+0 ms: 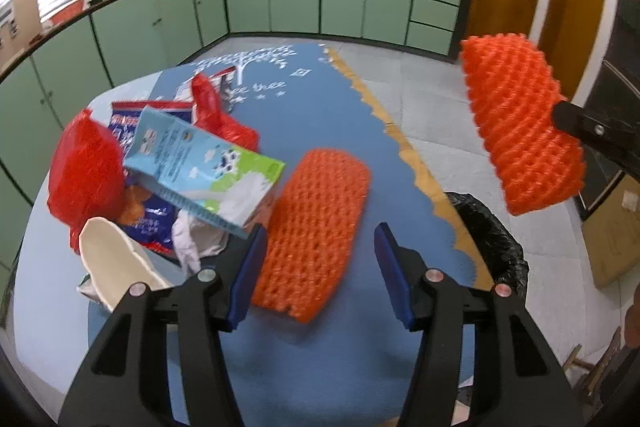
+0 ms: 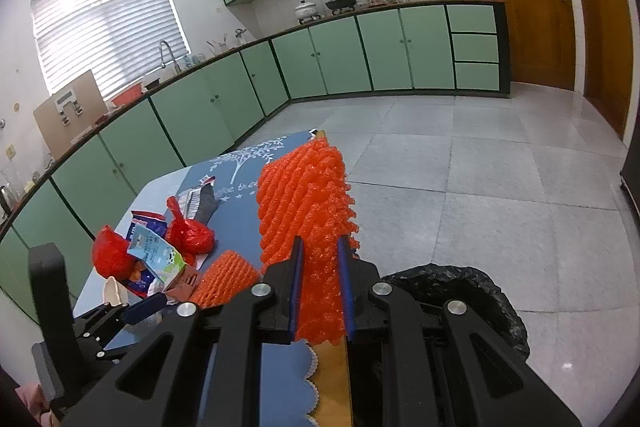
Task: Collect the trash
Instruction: 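Carry the foam net to the bin with the right gripper while the left gripper grasps the other foam net, then release both foam nets into the black bin, then grasp the white paper cup with the left gripper and lift it, then grasp the milk carton with the right gripper while the left gripper holds the cup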
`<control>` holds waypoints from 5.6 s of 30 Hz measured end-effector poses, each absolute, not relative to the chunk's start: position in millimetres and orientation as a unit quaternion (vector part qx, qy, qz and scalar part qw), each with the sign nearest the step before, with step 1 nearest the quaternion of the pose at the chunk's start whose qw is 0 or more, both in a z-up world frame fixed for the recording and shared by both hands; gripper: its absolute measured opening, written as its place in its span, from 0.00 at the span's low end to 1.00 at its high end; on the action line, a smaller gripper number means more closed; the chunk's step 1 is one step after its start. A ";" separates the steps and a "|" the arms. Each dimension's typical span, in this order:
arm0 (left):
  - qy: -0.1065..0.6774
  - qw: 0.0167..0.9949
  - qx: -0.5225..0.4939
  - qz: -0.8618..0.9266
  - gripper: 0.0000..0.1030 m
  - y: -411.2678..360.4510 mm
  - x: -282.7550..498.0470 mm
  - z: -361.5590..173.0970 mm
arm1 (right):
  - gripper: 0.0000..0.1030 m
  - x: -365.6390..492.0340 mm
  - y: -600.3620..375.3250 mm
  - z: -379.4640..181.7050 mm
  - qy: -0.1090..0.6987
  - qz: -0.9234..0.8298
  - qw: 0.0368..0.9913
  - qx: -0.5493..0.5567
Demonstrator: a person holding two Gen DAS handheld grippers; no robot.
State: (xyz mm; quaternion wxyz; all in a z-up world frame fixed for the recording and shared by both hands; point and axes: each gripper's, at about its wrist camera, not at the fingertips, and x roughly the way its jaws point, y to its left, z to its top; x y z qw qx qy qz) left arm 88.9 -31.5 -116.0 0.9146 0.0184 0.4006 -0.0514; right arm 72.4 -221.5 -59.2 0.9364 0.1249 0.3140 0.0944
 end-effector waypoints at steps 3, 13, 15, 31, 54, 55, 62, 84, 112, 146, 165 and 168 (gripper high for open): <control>0.412 0.909 0.030 -0.063 0.53 -40.5 92.7 -123.1 | 0.16 73.3 -222.7 -61.7 0.318 0.091 0.935 0.126; 0.468 0.881 -0.016 -0.064 0.11 -26.5 114.6 -147.9 | 0.16 75.5 -221.0 -68.5 0.328 0.091 0.932 0.125; 0.456 0.887 -0.017 -0.064 0.10 -25.4 110.6 -141.1 | 0.16 74.8 -224.1 -68.5 0.329 0.087 0.932 0.125; 0.394 0.888 -0.041 -0.234 0.09 -99.9 108.4 -80.1 | 0.16 60.8 -293.9 -89.3 0.347 -0.026 0.927 0.141; 0.444 0.861 -0.026 -0.247 0.56 -139.2 131.6 -111.8 | 0.63 62.0 -324.9 -144.2 0.404 -0.083 0.898 0.153; 0.431 0.872 -0.023 -0.231 0.57 -129.4 126.9 -106.4 | 0.64 63.2 -319.0 -139.5 0.399 -0.071 0.902 0.151; 0.343 0.937 0.019 -0.061 0.65 -49.7 93.1 -76.6 | 0.74 77.3 -249.7 -108.0 0.350 0.029 0.929 0.118; 0.408 0.910 -0.025 0.073 0.43 33.2 71.5 -115.8 | 0.75 81.9 -142.7 -90.6 0.333 0.146 0.929 0.066; 0.378 0.919 -0.048 0.101 0.33 55.1 69.8 -117.4 | 0.74 108.1 -96.1 -110.0 0.355 0.208 0.910 0.053; 0.359 0.926 -0.082 0.081 0.26 81.3 73.2 -119.3 | 0.14 139.0 -40.7 -143.1 0.409 0.311 0.858 0.007; 0.359 0.927 -0.077 0.080 0.27 80.7 72.9 -119.5 | 0.57 161.1 -31.6 -147.3 0.403 0.378 0.834 -0.010; 0.359 0.927 -0.074 0.080 0.27 79.9 73.1 -120.1 | 0.51 160.9 -35.3 -147.0 0.405 0.384 0.830 -0.003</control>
